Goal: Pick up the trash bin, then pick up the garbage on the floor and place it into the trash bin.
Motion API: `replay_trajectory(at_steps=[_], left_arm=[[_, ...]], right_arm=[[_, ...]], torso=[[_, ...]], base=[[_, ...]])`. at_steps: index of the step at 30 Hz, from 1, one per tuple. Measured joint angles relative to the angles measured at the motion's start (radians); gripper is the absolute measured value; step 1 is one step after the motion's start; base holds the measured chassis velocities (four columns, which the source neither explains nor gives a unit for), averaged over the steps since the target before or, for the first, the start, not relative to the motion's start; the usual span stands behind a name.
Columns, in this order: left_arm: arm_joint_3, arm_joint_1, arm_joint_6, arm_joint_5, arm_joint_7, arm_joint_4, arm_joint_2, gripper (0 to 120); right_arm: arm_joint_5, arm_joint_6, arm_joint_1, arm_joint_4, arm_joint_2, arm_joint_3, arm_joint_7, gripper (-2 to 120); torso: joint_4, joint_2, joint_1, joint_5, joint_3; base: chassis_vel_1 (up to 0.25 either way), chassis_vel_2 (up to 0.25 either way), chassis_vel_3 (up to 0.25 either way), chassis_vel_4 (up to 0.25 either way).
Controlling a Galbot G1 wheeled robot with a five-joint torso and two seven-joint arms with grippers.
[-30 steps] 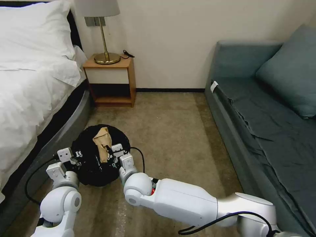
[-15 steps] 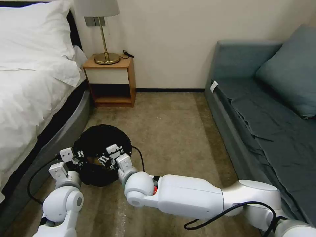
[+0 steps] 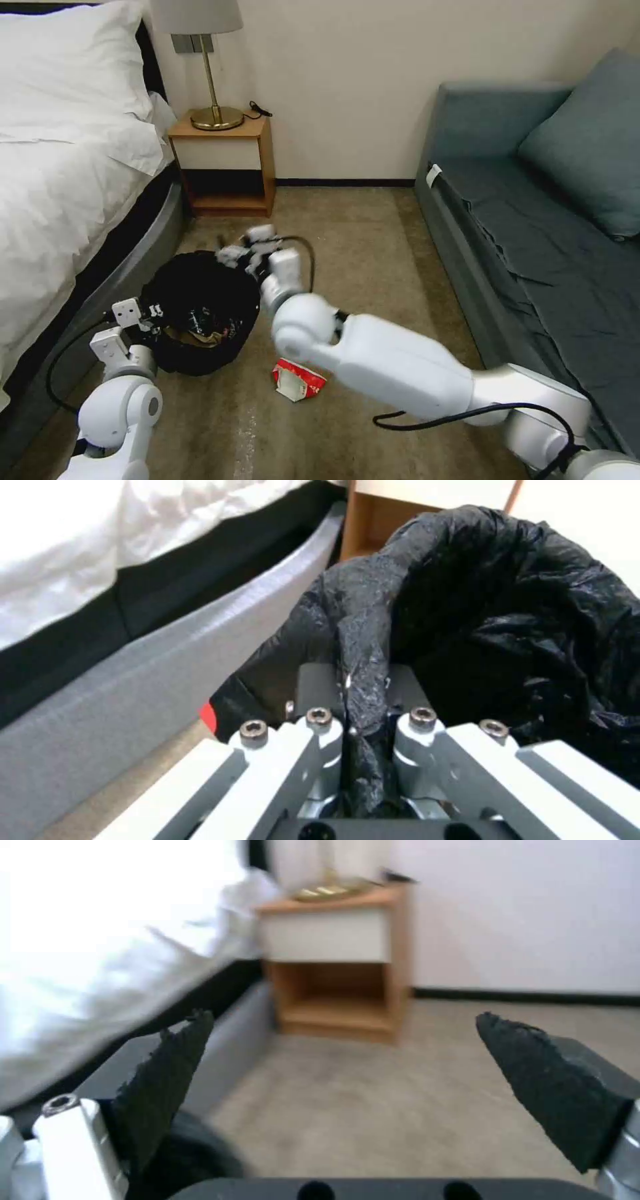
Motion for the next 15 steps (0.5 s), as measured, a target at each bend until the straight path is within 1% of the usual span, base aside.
replay_trajectory(at_steps=[3,4,8,9,11,13,14,15], left_arm=[[-0.015,-0.011,-0.008,0.000,0.000,0.011,0.006,4],[-0.015,-0.011,-0.008,0.000,0.000,0.011,0.006,4],[-0.028,-0.013,-0.012,-0.006,0.001,0.026,0.026,4],[-0.028,-0.013,-0.012,-0.006,0.001,0.026,0.026,4],[-0.032,-0.009,-0.012,-0.008,0.002,0.031,0.038,4],[-0.037,-0.003,-0.013,-0.009,0.002,0.037,0.050,4],[-0.037,-0.003,-0.013,-0.009,0.002,0.037,0.050,4],[-0.038,-0.001,-0.013,-0.009,0.001,0.039,0.053,4]], right_arm=[[0.007,-0.037,-0.067,0.020,-0.070,0.019,0.040,100],[0.007,-0.037,-0.067,0.020,-0.070,0.019,0.040,100],[0.035,-0.088,-0.150,0.051,-0.149,0.009,0.049,100],[0.035,-0.088,-0.150,0.051,-0.149,0.009,0.049,100],[0.042,-0.095,-0.169,0.054,-0.185,-0.013,0.028,100],[0.033,-0.094,-0.178,0.057,-0.230,-0.051,-0.033,100],[0.033,-0.094,-0.178,0.057,-0.230,-0.051,-0.033,100],[0.018,-0.088,-0.179,0.059,-0.248,-0.068,-0.065,100]], torso=[[-0.0001,0.000,0.000,0.0001,0.000],[-0.0001,0.000,0.000,0.0001,0.000],[-0.0001,0.000,0.000,0.0002,0.000],[-0.0001,0.000,0.000,0.0002,0.000],[0.0000,0.000,0.000,0.0001,0.000],[0.0001,0.000,0.000,0.0002,0.000],[0.0001,0.000,0.000,0.0002,0.000],[0.0001,0.000,0.000,0.0000,0.000]], base=[[0.000,0.000,0.000,0.000],[0.000,0.000,0.000,0.000],[0.000,0.000,0.000,0.000],[0.000,0.000,0.000,0.000],[0.000,0.000,0.000,0.000],[0.000,0.000,0.000,0.000],[0.000,0.000,0.000,0.000],[0.000,0.000,0.000,0.000]])
